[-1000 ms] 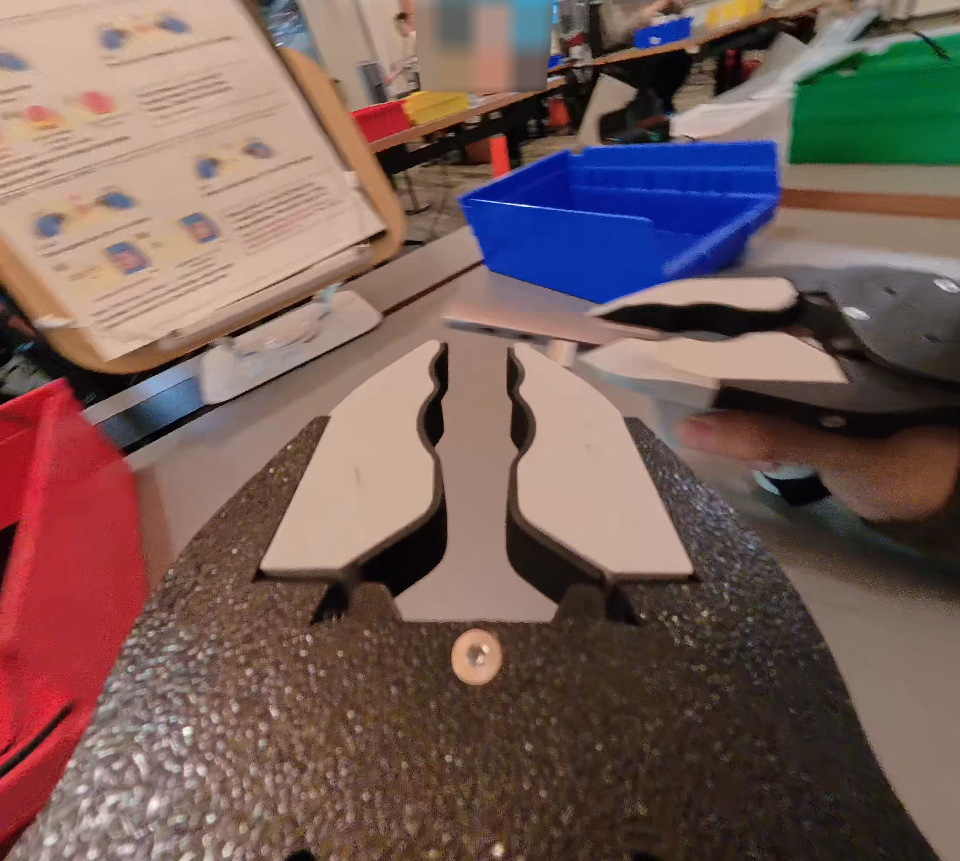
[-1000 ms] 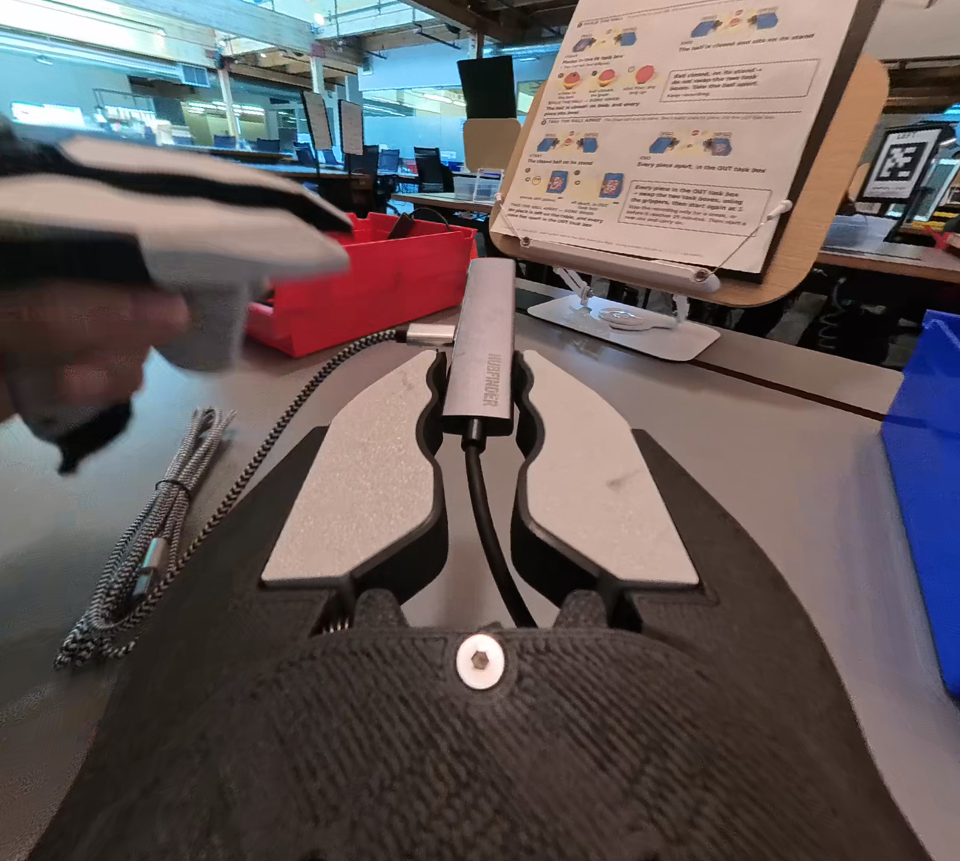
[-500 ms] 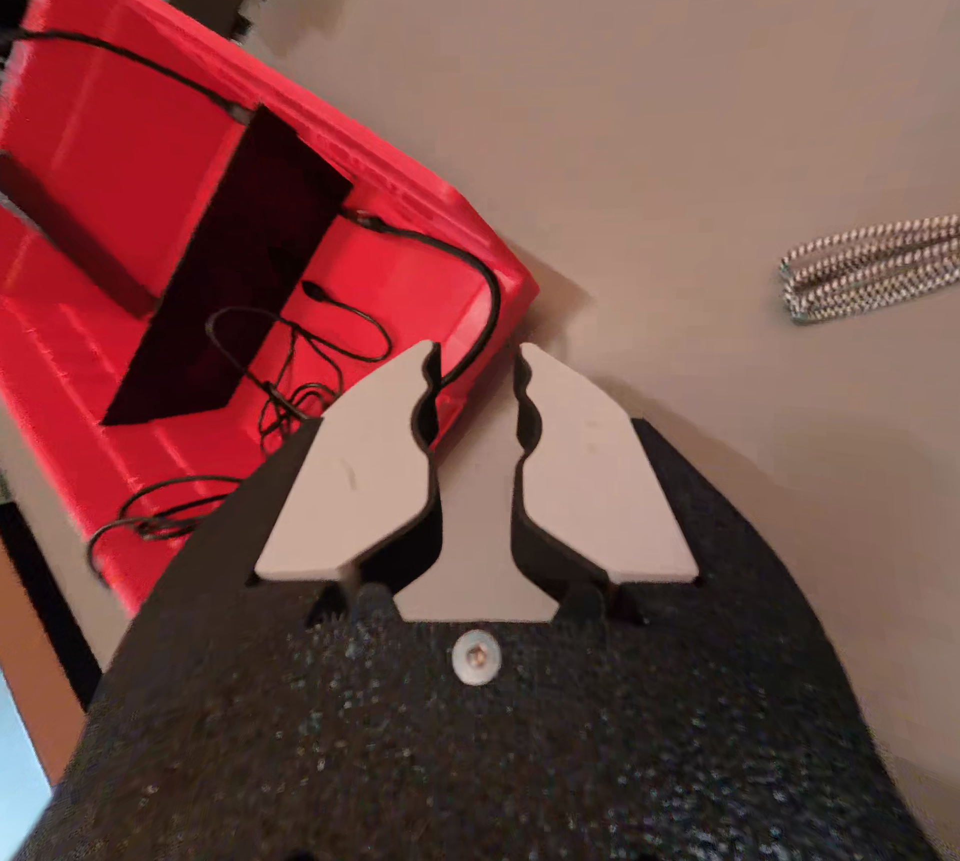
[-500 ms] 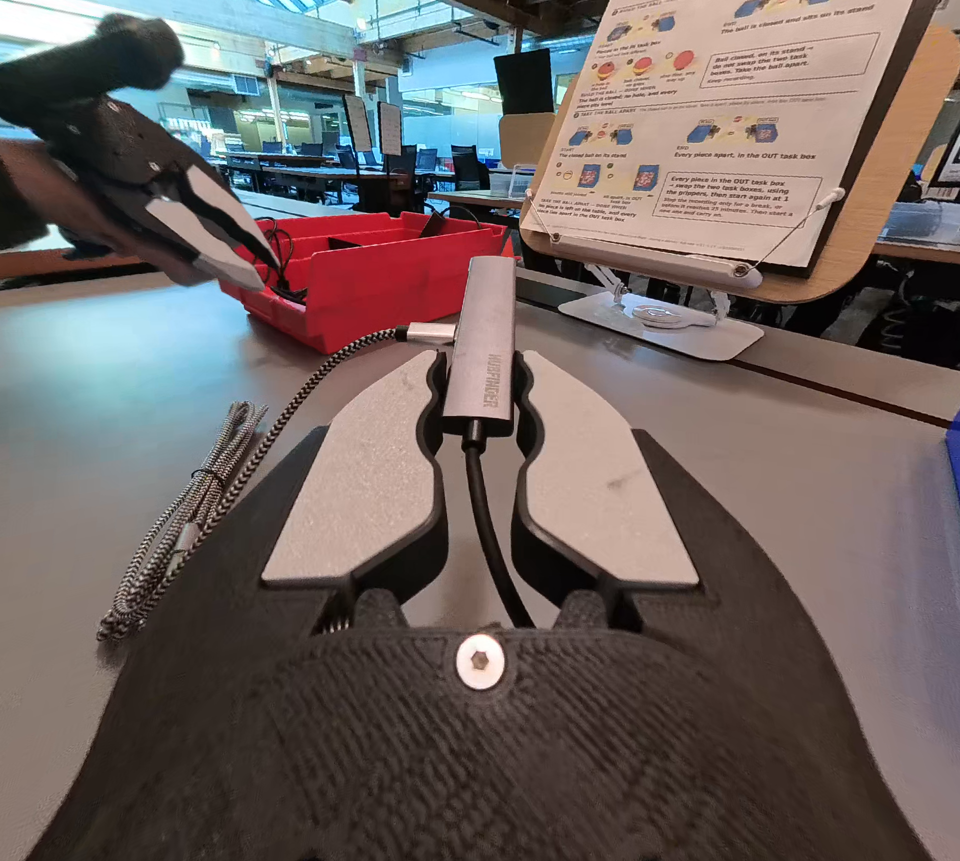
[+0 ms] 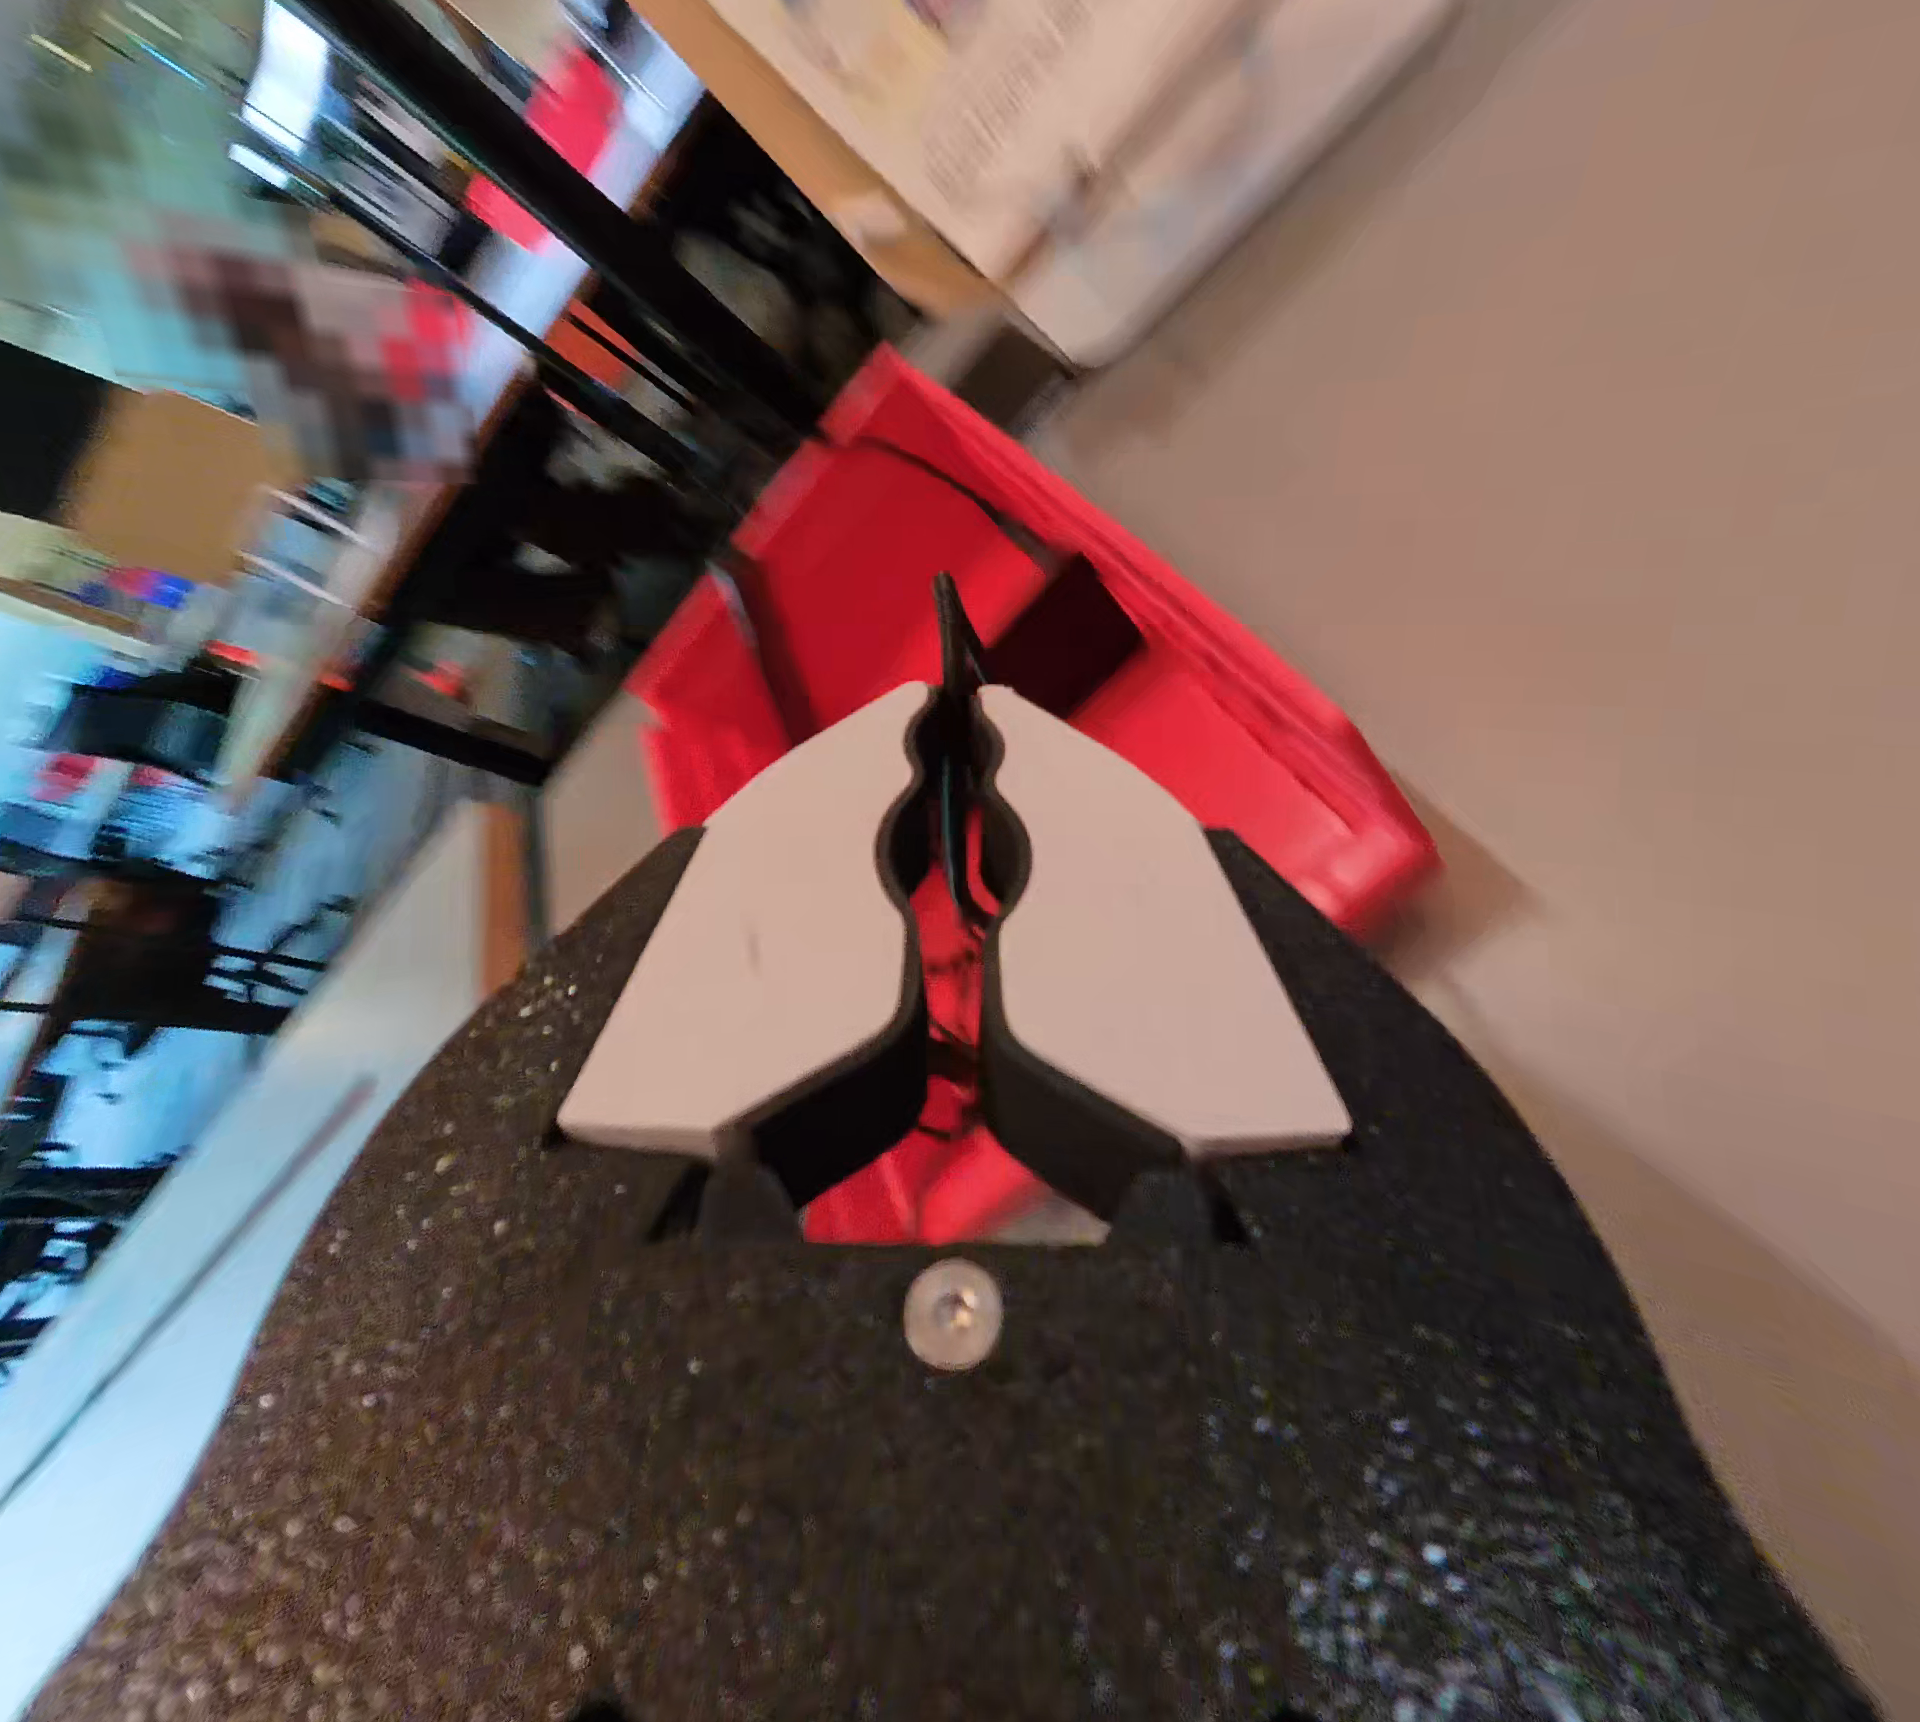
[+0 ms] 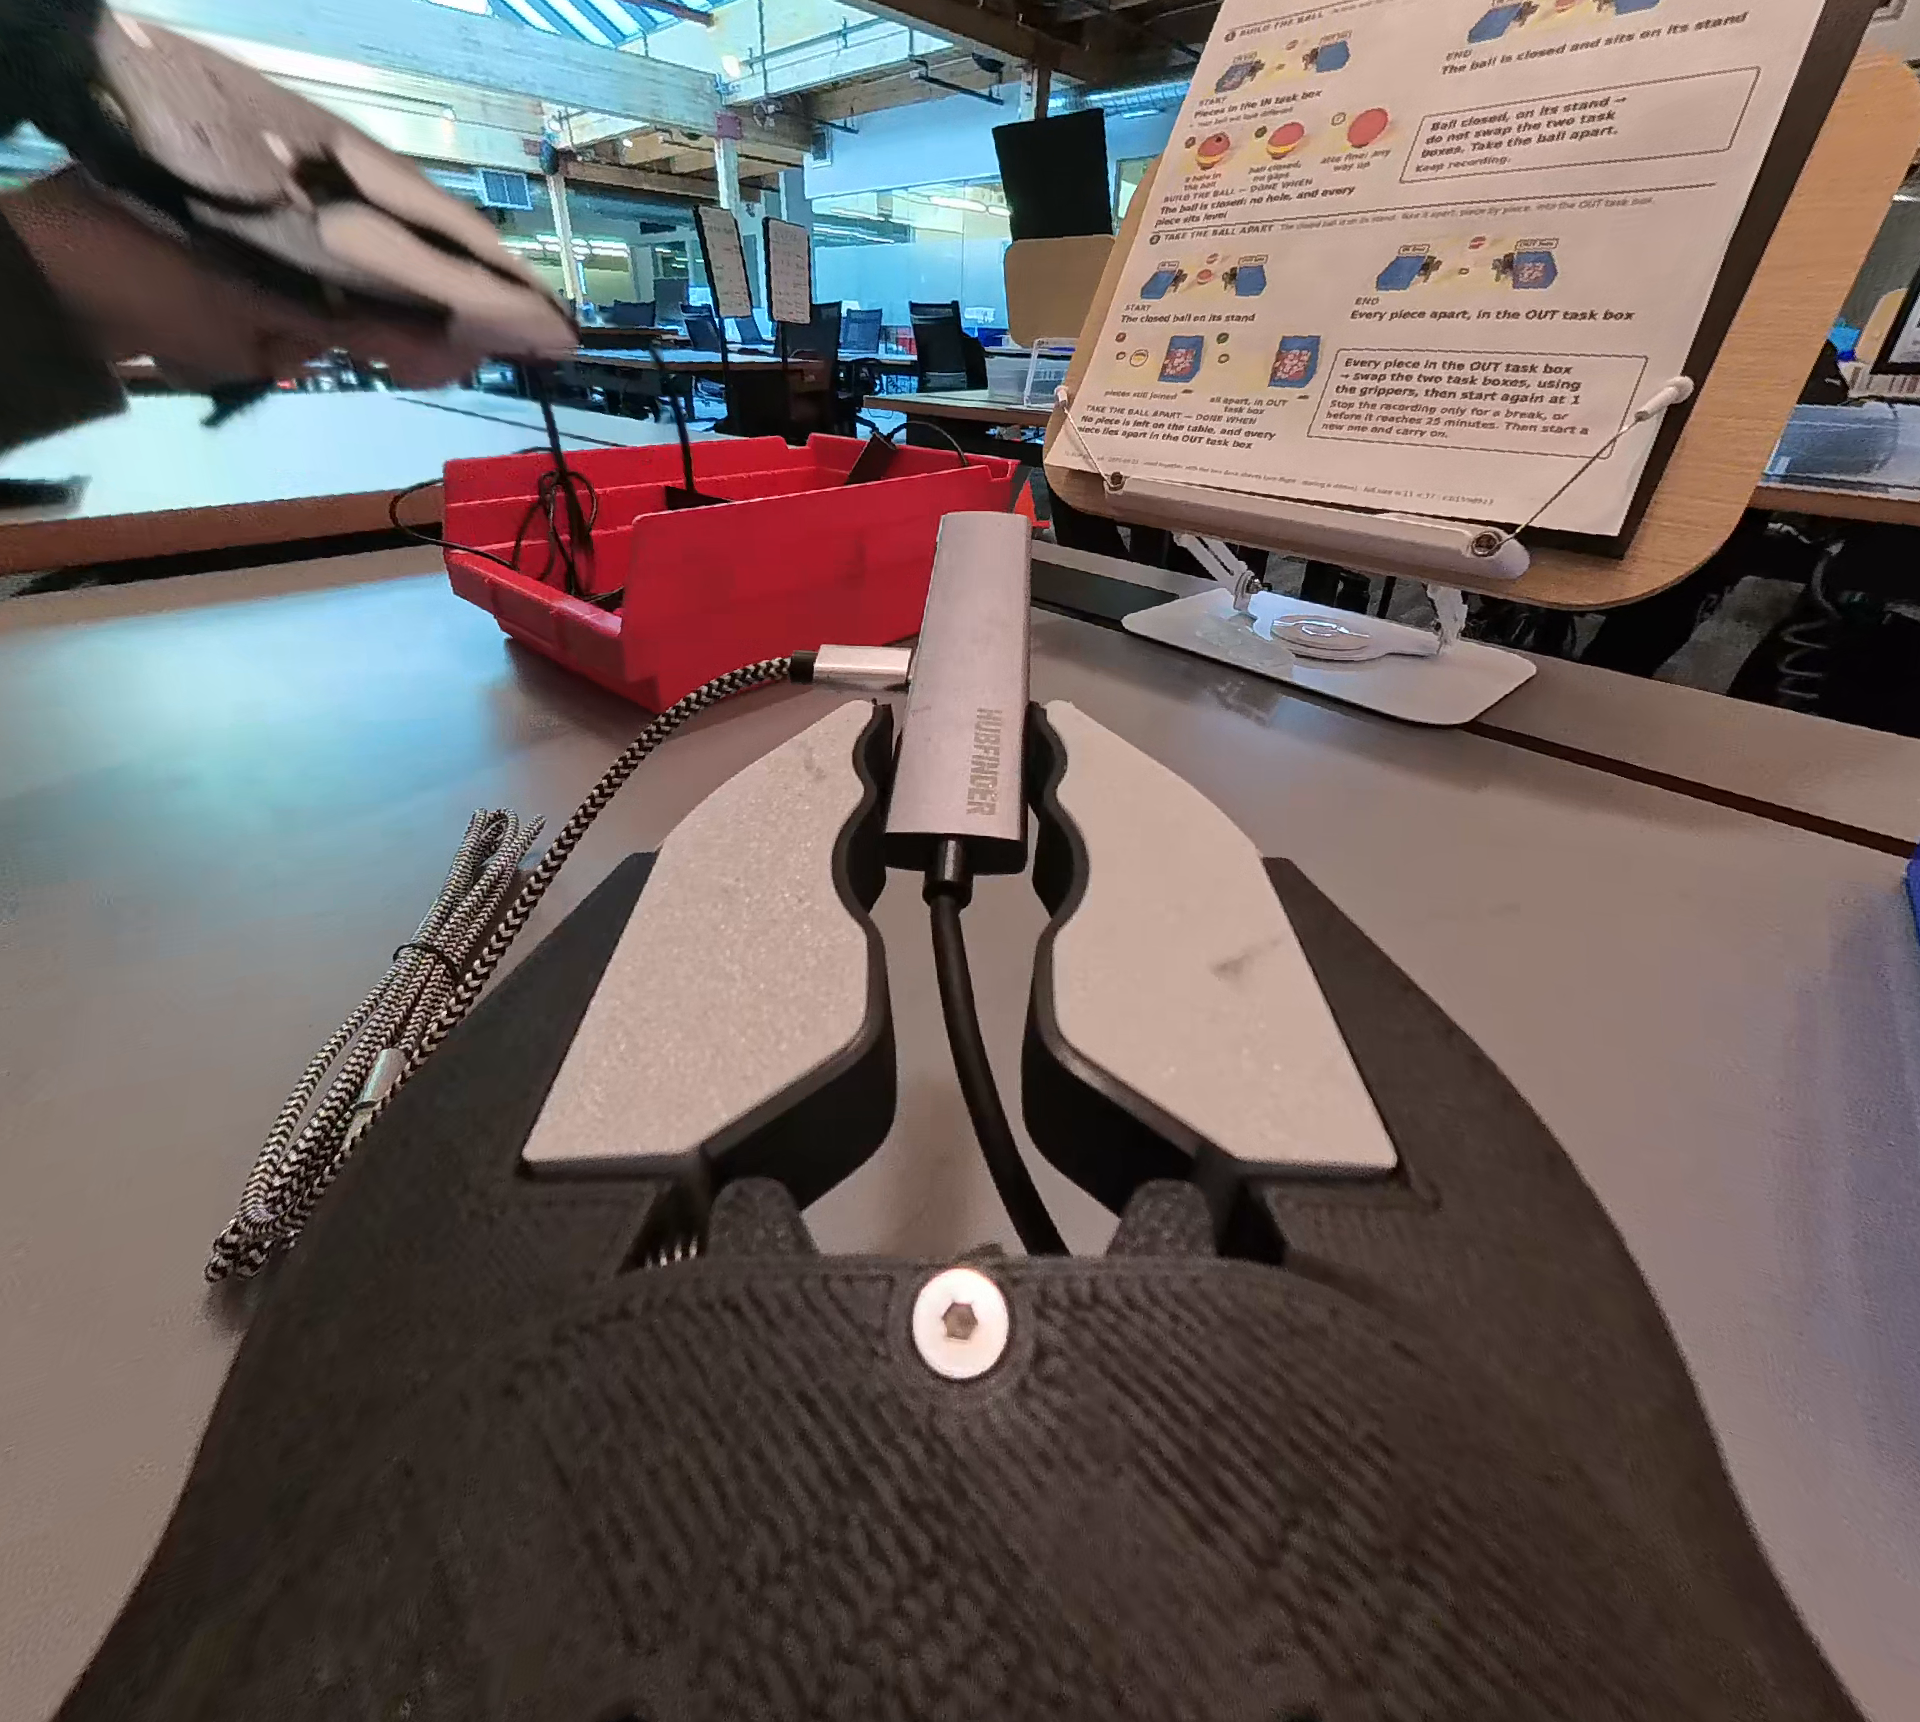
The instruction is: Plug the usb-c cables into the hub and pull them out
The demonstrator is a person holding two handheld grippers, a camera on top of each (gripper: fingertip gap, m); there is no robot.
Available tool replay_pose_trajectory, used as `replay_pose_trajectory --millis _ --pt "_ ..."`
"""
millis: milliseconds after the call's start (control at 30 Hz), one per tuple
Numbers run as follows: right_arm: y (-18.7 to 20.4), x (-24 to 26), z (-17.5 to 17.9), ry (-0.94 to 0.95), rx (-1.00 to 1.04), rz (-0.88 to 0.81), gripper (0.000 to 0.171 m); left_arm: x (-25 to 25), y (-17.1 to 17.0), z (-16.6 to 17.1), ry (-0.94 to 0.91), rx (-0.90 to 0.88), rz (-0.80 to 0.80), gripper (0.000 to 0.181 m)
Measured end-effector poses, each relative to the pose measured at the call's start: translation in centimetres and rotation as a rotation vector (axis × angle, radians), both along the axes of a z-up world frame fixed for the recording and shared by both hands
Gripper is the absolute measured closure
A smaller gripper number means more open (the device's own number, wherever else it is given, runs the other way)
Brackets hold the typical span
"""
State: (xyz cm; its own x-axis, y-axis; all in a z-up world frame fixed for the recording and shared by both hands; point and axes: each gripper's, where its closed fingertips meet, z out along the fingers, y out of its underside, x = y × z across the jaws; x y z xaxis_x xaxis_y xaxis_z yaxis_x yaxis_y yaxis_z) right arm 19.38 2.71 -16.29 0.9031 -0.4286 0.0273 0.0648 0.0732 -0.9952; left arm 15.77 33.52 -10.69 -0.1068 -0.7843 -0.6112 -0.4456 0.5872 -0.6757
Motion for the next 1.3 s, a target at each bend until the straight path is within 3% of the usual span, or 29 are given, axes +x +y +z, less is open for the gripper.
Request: replay_pose_trajectory --millis 33,133,200,267,333,467,533,667,767,833,933,1000,1100,1200,1300 --pt "0.0 0.0 0.0 0.000 0.002 -0.003 0.146 -0.1 -0.4 3.0 -0.093 0.020 0.002 0.179" --pt "-0.3 0.2 0.1 0.009 0.017 -0.013 0.146 -1.0 -4.5 10.0 -0.285 -0.029 -0.096 0.178" --pt "-0.6 0.5 0.3 0.021 0.044 -0.024 0.146 -2.0 -8.7 11.2 -0.276 -0.113 -0.227 0.178" --pt "-1.5 1.2 0.7 0.023 0.086 -0.055 0.146 -3.0 -12.8 10.3 -0.245 -0.123 -0.356 0.178" --pt "-3.0 2.4 1.0 0.026 0.120 -0.124 0.146 -4.0 -16.4 7.2 -0.198 -0.060 -0.479 0.178" --pt "-4.9 4.0 1.1 0.094 0.195 -0.165 0.147 -5.5 -20.5 -4.4 0.038 0.127 -0.663 0.178" --pt "-4.8 3.9 1.1 0.090 0.189 -0.155 0.146 -6.5 -21.5 -8.7 0.108 0.101 -0.727 0.178" --pt "-4.3 3.3 1.1 0.059 0.158 -0.128 0.146 -9.4 -21.9 -13.3 0.255 -0.036 -0.829 0.177" --pt "-4.2 3.3 1.1 0.060 0.153 -0.124 0.146 -10.5 -19.3 -15.2 0.376 -0.063 -0.737 0.172" --pt "-4.2 3.2 1.1 0.060 0.154 -0.121 0.147 -11.0 -17.5 -15.8 0.441 -0.143 -0.643 0.153" --pt "-4.0 3.1 1.0 0.052 0.141 -0.116 0.146 -10.5 -17.3 -13.7 0.376 -0.385 -0.570 0.142" --pt "-3.7 2.9 0.9 0.040 0.124 -0.113 0.146 -8.7 -16.7 -12.4 0.325 -0.570 -0.419 0.142" --pt "-3.4 2.6 0.8 0.014 0.095 -0.107 0.146 -6.0 -15.1 -13.4 0.377 -0.769 -0.134 0.143" --pt "-3.3 2.4 0.9 0.001 0.091 -0.101 0.146 -4.3 -14.6 -15.3 0.465 -0.836 -0.009 0.143" --pt "-3.2 2.5 0.8 0.012 0.091 -0.097 0.146 -2.5 -13.9 -16.5 0.484 -0.772 0.066 0.143"
